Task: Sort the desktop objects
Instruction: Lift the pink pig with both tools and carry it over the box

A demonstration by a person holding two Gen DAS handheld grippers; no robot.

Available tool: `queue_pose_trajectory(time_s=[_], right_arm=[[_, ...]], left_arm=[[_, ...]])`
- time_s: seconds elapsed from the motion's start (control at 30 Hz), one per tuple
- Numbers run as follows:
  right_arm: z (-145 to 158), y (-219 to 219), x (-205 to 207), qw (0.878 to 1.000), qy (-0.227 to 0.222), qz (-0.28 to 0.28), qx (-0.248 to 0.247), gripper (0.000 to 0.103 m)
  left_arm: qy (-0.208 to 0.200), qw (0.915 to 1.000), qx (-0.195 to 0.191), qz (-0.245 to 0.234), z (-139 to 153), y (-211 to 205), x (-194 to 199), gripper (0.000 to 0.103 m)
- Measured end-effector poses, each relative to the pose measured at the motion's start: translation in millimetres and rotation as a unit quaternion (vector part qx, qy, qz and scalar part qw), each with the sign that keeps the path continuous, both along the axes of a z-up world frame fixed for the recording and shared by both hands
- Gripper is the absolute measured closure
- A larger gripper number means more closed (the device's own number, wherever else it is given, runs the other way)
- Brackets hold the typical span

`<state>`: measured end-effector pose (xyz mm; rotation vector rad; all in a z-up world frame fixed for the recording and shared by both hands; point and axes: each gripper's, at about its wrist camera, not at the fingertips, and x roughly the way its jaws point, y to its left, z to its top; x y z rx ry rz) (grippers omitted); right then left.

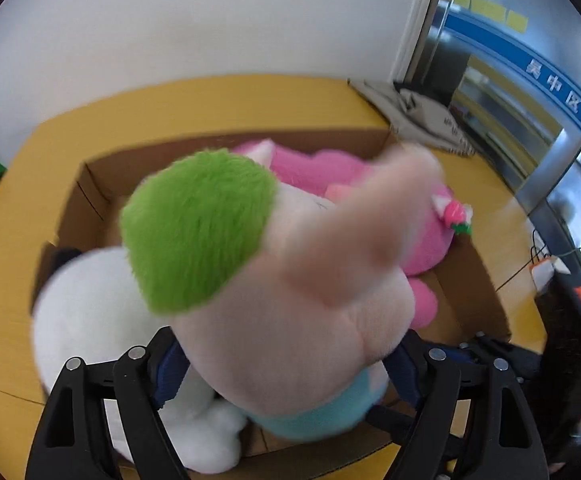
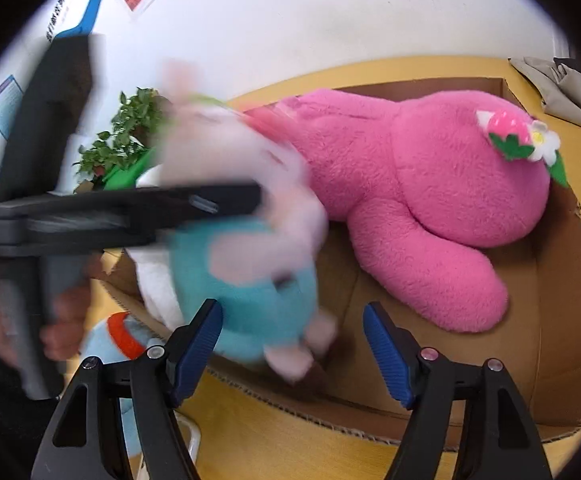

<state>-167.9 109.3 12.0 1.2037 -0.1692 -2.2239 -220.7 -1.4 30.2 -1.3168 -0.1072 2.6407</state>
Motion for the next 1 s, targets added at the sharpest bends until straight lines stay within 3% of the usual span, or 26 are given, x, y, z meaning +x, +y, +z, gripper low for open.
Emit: queue_pose_trajectory(time_s=[0.17, 0.27, 0.33, 0.53, 0.63, 0.73, 0.87, 1.0], right_arm=[[-15, -5, -1, 1.000, -0.009, -0.002, -0.004, 0.032], [-4, -2, 8, 0.999, 0.032, 0.009, -0.039, 0.032], [5, -2, 14, 0.997, 0.053, 0.017, -0.053, 0.022], [-5, -24, -5, 0.997, 0.044, 0.045, -0.047, 0.021], [-16, -29, -11, 0.997, 0.028, 0.043, -0.052, 0.033], [-22, -32, -9, 0.998, 0.025, 0.041, -0.050, 0.037], [-26, -32, -9, 0.998, 0.014, 0.035, -0.053, 0.038], [-33, -27, -16, 0.998, -0.009, 0.021, -0.052, 0.038]], left_arm=[[-0.001, 0.9998, 0.012, -0.016, 9, -12, -1, 0.015], [-0.013, 0.9994, 0.015, -0.030, 3, -9, -2, 0.015], [-0.026, 0.9984, 0.027, -0.042, -2, -5, -4, 0.015], [-0.043, 0.9976, 0.017, -0.052, -16, 3, -7, 0.015], [-0.052, 0.9973, 0.017, -0.049, -21, -3, -5, 0.015], [-0.055, 0.9968, 0.021, -0.053, -24, -7, -2, 0.015], [-0.039, 0.9971, 0.020, -0.062, -15, -10, 6, 0.015], [0.025, 0.9976, 0.035, -0.054, 15, -19, 14, 0.015]])
